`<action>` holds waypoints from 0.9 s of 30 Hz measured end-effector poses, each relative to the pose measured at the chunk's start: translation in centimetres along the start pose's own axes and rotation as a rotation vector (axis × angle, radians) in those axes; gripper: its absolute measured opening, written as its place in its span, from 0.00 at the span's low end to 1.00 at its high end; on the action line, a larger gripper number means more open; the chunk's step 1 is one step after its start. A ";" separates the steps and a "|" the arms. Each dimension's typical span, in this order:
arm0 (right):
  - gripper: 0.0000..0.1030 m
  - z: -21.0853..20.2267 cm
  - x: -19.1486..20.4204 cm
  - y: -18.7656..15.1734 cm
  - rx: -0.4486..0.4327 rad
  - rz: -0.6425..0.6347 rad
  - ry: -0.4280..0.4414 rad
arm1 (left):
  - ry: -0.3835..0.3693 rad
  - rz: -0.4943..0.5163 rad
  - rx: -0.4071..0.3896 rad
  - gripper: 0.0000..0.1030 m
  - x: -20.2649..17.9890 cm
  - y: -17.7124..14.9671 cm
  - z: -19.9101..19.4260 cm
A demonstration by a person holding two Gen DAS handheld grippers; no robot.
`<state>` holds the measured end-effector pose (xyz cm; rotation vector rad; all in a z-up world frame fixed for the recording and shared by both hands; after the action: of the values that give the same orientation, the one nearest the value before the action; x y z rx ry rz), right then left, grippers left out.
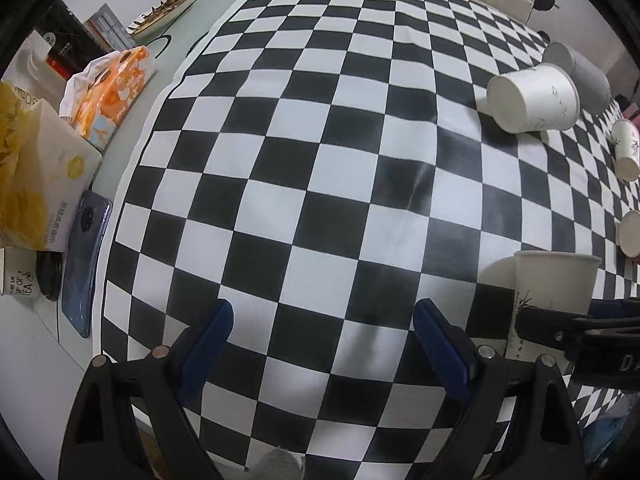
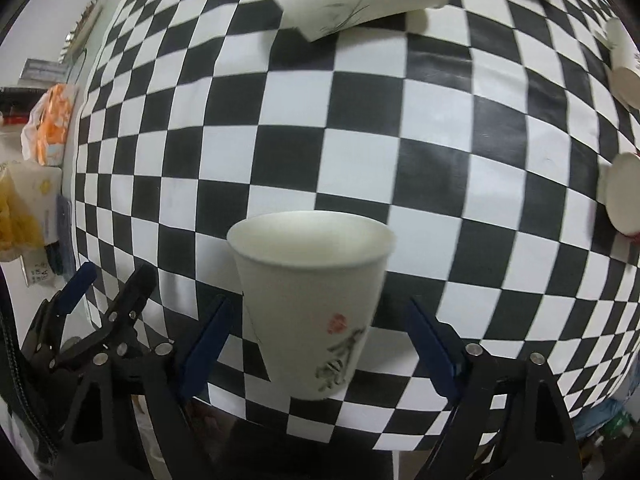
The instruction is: Flip cup upright
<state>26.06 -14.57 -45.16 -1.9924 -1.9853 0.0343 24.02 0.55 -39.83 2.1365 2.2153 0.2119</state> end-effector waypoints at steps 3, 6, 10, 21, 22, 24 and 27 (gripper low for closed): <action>0.75 1.1 0.6 0.7 0.024 -0.005 0.004 | 0.009 -0.004 0.009 0.89 0.0 0.0 0.3; 0.64 1.5 1.1 1.0 0.027 -0.006 0.009 | 0.010 -0.005 0.013 0.89 -0.1 0.2 0.5; 0.63 1.0 1.3 1.6 -0.026 0.000 0.021 | 0.017 -0.012 0.015 0.89 -0.1 0.1 0.4; 0.63 -2.0 1.2 1.7 -0.354 0.025 0.108 | 0.028 -0.016 0.014 0.89 2.3 0.7 0.8; 0.63 -2.3 1.3 1.7 -0.410 0.021 0.097 | 0.030 -0.014 0.013 0.89 2.5 0.8 0.9; 0.62 -3.2 1.5 1.9 -0.499 0.015 0.076 | 0.031 -0.012 0.017 0.89 2.9 0.9 1.0; 0.62 -4.5 1.3 1.9 -0.631 0.024 0.022 | 0.033 -0.001 0.019 0.89 3.5 1.0 1.3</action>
<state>29.05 -14.20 -41.14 -2.3533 -2.1336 -0.6839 25.04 4.19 -40.83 2.1567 2.2445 0.2287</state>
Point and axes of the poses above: each gripper's, at about its wrist camera, not at the fingertips, and z roughly the way its jaws point, x to its left, y to its top, the point moved 7 cm from there along z, roughly the way its jaws point, and after that the axes turned 3 degrees about x, right-handed, at the moved point
